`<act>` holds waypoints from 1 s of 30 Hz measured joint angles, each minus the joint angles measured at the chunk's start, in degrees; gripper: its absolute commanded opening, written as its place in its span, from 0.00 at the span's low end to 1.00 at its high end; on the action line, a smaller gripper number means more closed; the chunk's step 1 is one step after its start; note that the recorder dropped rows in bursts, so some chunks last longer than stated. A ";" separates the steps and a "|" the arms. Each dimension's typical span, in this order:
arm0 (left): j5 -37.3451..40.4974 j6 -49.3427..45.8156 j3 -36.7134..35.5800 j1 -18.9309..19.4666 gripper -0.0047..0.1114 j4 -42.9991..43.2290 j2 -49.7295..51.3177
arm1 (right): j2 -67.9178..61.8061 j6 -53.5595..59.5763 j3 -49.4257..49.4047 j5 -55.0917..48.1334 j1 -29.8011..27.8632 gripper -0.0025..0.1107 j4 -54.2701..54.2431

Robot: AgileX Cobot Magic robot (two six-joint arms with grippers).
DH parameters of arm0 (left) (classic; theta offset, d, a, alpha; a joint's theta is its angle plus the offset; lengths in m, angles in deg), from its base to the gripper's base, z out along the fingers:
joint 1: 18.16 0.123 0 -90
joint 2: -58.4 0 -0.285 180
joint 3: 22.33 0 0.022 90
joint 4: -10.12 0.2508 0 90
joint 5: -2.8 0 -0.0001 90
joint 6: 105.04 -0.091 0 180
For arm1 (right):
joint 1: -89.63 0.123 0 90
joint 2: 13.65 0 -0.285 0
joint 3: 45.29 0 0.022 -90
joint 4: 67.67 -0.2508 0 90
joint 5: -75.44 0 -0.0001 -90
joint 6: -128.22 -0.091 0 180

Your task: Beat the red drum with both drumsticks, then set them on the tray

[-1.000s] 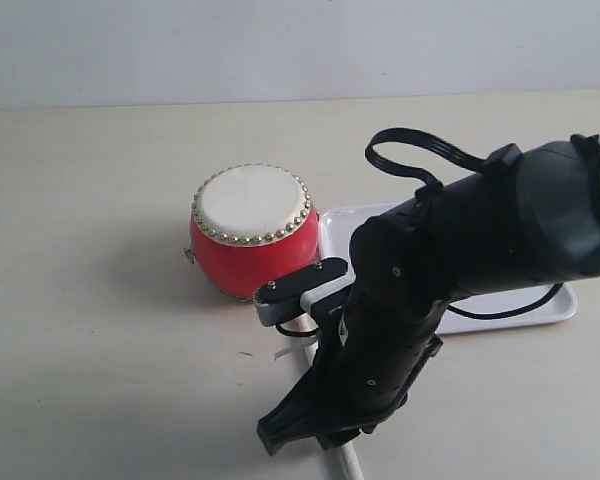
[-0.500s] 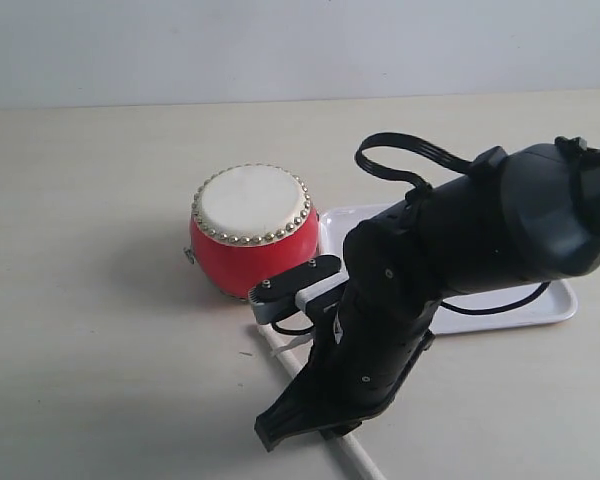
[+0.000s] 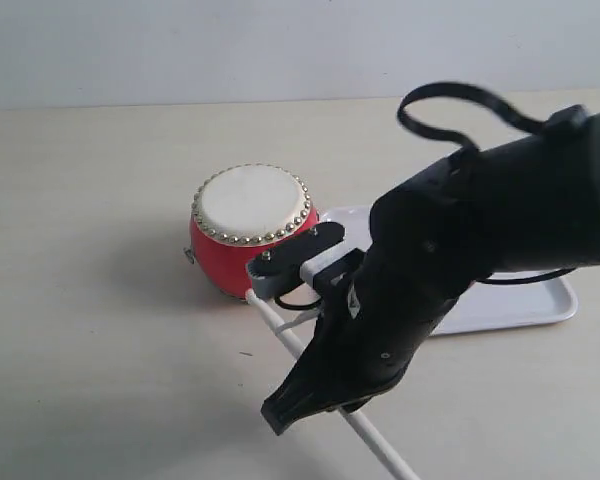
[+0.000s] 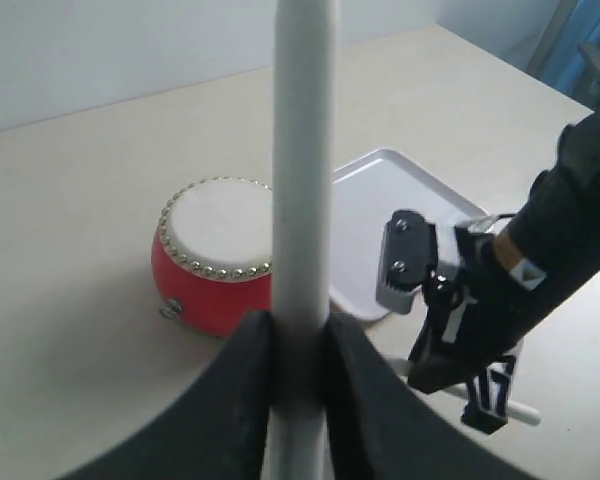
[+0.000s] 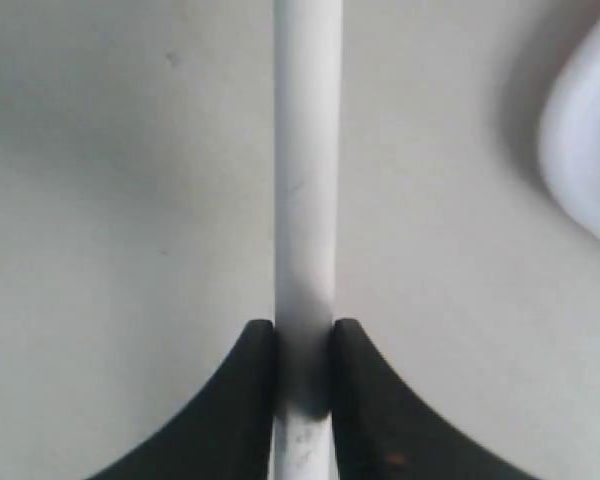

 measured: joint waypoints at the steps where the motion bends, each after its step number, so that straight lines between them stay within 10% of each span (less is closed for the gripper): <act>1: 0.18 0.00 0.00 0.00 0.04 0.00 0.11 | 1.43 0.10 0.00 -1.01 0.00 0.02 0.45; 16: 18.33 -4.95 7.55 0.74 0.04 5.16 21.54 | 20.18 -0.08 8.31 -11.99 0.00 0.02 15.51; 30: 17.04 -27.04 16.74 14.90 0.04 -1.16 43.99 | 18.03 -4.97 11.85 -17.70 0.00 0.02 31.57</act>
